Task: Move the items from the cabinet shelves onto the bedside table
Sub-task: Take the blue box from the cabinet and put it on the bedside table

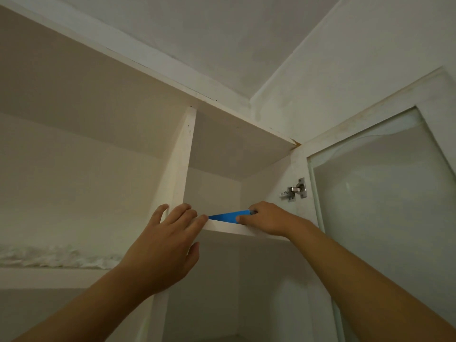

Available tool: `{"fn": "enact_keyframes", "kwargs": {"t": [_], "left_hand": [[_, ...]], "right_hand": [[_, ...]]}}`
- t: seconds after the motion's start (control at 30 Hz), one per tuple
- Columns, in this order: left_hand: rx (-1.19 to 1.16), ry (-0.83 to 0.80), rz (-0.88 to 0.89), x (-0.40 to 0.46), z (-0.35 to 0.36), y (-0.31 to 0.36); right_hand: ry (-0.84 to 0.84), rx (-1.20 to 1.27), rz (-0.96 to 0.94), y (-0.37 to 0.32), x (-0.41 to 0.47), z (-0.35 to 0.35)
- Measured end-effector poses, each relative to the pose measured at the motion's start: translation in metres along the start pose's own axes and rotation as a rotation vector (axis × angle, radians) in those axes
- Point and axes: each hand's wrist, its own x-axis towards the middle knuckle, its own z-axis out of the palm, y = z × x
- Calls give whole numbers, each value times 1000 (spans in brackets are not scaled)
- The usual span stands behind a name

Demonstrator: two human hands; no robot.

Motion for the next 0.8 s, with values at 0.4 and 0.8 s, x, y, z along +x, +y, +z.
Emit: {"fn": "enact_keyframes", "kwargs": {"t": [0.4, 0.8], "left_hand": [[-17, 0, 19, -1, 2, -3], [-64, -23, 12, -3, -5, -3]], "right_hand": [[-149, -214, 186, -20, 0, -30], [-51, -223, 152, -21, -44, -38]]}}
